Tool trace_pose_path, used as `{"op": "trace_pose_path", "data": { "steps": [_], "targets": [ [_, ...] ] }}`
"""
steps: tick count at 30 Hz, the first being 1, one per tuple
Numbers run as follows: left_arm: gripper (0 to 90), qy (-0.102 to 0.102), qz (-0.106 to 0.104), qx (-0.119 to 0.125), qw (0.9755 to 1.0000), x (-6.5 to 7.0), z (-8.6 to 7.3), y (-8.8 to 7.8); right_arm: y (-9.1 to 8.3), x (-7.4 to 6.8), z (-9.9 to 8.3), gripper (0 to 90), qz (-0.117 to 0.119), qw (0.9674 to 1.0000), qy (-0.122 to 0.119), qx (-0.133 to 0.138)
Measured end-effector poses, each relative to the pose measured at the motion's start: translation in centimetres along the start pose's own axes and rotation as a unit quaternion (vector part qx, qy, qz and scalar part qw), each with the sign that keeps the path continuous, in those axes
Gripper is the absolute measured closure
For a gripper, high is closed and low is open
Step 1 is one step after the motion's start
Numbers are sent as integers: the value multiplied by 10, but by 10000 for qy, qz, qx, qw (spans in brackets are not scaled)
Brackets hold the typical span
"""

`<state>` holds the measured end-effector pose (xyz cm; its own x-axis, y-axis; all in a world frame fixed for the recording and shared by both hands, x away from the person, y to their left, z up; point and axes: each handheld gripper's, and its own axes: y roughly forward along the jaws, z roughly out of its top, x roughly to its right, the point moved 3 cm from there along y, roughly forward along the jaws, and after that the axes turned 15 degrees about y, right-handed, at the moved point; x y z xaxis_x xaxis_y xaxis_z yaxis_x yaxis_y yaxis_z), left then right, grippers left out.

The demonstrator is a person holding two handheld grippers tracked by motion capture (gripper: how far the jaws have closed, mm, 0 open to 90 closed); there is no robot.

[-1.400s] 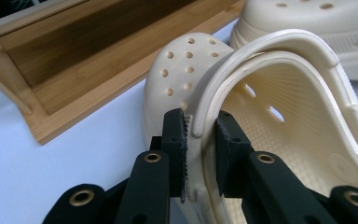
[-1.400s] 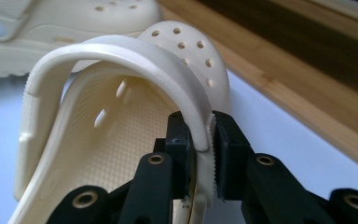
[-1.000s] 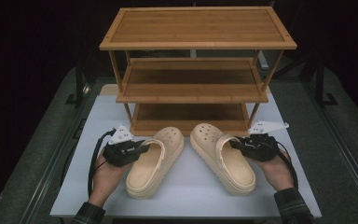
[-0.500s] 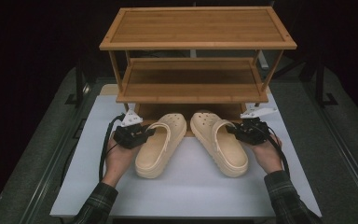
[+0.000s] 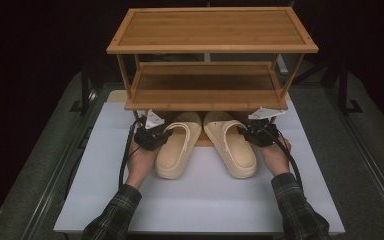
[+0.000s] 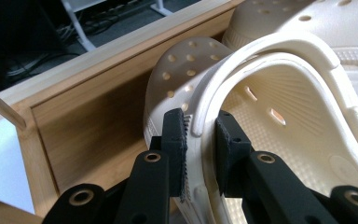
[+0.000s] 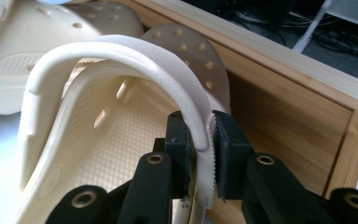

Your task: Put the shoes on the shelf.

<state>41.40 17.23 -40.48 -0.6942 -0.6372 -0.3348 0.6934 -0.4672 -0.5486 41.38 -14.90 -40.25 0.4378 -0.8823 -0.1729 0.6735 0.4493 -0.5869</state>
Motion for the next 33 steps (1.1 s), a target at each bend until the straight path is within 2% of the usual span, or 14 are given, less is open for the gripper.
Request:
{"op": "trace_pose_path", "data": {
  "steps": [3, 10, 12, 15, 18, 21, 22, 23, 25, 29, 33],
  "targets": [
    [762, -55, 73, 4, 10000, -1, 0, 6, 8, 2, -1, 774, -124, 9999, 30, 6],
    [760, -159, 217, 57, 9996, -3, 2, 14, 15, 5, 0, 772, -197, 9997, 134, 103],
    [760, -153, 206, 81, 9996, -2, 3, 15, 17, 4, 2, 771, -268, 9995, 109, 94],
    [759, -135, 189, 59, 9997, 0, 4, 17, 21, 1, 4, 771, -238, 9995, 156, 124],
    [754, -191, 173, 96, 9996, 0, 4, 18, 24, -4, 6, 765, -295, 9995, 67, 81],
    [740, -182, 154, 102, 9997, 0, 3, 19, 25, -6, 6, 743, -251, 9996, 69, 80],
    [731, -193, 105, 109, 9997, 0, 3, 19, 25, -6, 6, 723, -250, 9996, 75, 72],
    [710, -244, 77, 138, 9996, 0, 3, 18, 24, -6, 6, 656, -218, 9997, 96, 84],
    [625, -223, 110, 115, 9996, -2, 3, 14, 21, -4, 7, 580, -143, 9996, 207, 84],
    [507, -292, -45, 148, 9995, -4, 1, 3, 11, -2, 6, 454, -18, 9995, 287, 100],
    [422, -310, -231, 212, 9990, -5, -2, -10, -3, 3, -2, 350, 302, 9983, 492, 34]
  ]
}}
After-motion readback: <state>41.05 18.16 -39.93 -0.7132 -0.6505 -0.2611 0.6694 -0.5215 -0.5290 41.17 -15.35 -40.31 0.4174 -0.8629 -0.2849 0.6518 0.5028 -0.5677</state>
